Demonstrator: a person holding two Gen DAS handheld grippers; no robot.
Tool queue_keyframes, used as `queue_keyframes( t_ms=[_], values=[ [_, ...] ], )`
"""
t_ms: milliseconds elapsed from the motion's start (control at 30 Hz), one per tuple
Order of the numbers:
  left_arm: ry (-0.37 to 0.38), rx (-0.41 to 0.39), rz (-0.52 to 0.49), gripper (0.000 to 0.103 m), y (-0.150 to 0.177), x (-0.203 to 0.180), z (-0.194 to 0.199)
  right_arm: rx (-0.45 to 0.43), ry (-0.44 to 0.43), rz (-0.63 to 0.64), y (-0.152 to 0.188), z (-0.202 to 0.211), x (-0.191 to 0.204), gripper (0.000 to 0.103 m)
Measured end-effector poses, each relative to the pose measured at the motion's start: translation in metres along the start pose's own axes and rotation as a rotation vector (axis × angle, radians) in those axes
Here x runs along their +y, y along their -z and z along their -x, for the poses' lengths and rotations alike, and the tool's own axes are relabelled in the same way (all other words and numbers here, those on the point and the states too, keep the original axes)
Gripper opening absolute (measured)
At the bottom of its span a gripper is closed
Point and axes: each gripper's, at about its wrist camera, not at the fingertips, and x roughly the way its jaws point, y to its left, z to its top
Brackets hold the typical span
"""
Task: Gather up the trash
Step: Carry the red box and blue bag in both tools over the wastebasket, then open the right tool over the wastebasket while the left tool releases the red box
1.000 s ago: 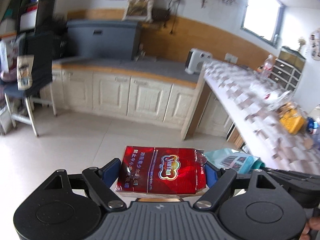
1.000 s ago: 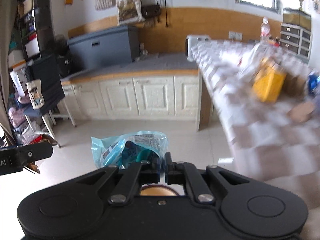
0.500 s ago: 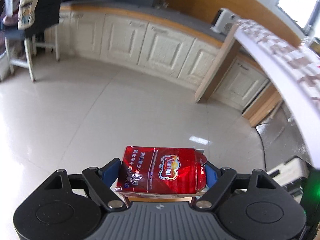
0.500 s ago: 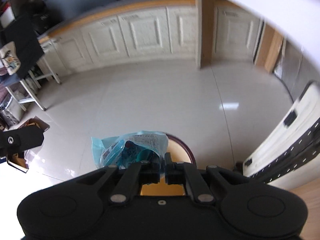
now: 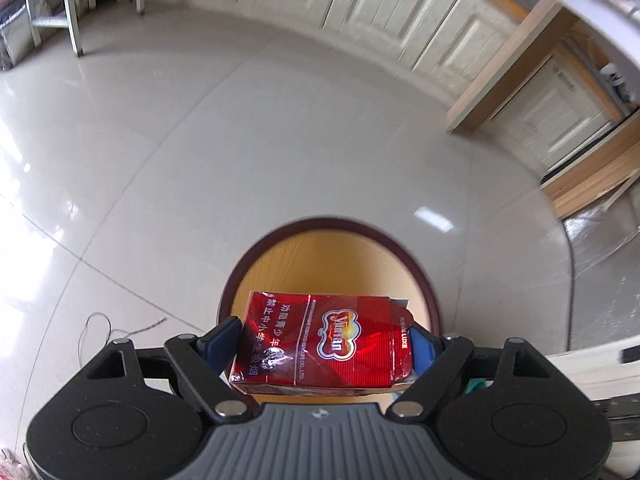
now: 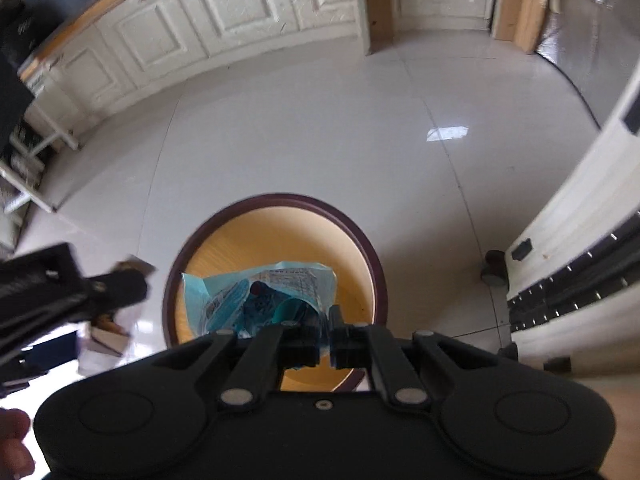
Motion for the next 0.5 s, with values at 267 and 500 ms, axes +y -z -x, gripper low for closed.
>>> queue_keyframes(
  t_ms=[267, 500],
  values=[
    [-0.067, 0.102, -0.096, 0.084, 0.012, 0.004, -0.042, 0.096, 0.044, 0.149, -0.012, -0.046, 0.003, 0.004],
    [-0.079, 0.125, -0.137, 0.084, 0.013, 0.004, -0.059, 0.115, 0.022, 0.150, -0.017, -0.061, 0.000, 0.004]
  ],
)
